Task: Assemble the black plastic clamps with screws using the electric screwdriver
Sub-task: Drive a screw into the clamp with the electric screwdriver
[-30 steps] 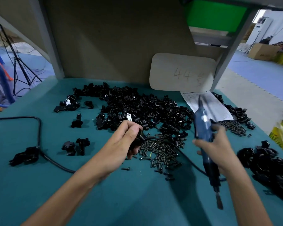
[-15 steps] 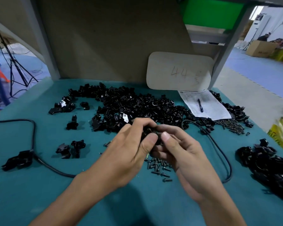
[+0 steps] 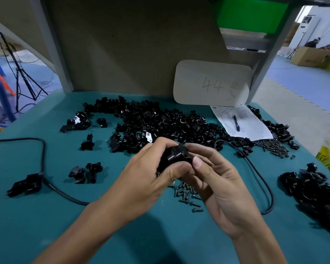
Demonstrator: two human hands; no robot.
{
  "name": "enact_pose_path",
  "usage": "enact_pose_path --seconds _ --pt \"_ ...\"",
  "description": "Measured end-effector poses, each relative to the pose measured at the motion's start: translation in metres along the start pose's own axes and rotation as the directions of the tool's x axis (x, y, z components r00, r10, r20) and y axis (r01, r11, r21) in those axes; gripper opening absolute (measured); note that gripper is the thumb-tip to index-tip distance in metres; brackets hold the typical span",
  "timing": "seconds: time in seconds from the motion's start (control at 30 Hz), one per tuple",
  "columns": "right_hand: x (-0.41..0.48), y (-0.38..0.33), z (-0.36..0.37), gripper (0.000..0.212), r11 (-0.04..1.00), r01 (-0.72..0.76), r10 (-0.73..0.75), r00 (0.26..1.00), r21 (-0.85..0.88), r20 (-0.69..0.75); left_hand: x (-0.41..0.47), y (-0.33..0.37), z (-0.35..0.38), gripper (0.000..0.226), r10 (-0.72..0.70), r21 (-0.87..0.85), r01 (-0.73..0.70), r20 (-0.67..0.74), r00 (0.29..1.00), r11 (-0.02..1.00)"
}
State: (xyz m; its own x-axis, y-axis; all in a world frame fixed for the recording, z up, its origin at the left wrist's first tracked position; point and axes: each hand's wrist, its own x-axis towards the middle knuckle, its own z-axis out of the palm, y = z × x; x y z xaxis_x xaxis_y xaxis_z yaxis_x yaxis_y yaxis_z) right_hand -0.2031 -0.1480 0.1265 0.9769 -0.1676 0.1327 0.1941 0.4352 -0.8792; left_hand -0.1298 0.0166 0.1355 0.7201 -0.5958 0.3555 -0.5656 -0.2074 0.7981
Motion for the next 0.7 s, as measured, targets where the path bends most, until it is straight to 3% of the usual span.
enact_pose_path --seconds 0.2,0.37,0.7 --pt "0.000 0.003 0.001 0.031 0.998 -0.013 0.011 1.000 0.069 0.027 -0.001 0.004 0.000 0.051 0.111 0.053 -0.105 -0.120 0.987 0.993" --pt "-0.002 0.005 0.003 0.033 0.992 -0.026 0.018 0.998 0.120 0.066 -0.002 0.010 -0.001 0.048 0.107 -0.062 -0.117 -0.154 0.982 0.991" --pt "-0.006 0.008 0.003 0.029 0.982 -0.048 0.033 0.996 0.183 0.085 -0.005 0.012 0.000 0.042 0.121 -0.099 -0.139 -0.162 0.979 0.985"
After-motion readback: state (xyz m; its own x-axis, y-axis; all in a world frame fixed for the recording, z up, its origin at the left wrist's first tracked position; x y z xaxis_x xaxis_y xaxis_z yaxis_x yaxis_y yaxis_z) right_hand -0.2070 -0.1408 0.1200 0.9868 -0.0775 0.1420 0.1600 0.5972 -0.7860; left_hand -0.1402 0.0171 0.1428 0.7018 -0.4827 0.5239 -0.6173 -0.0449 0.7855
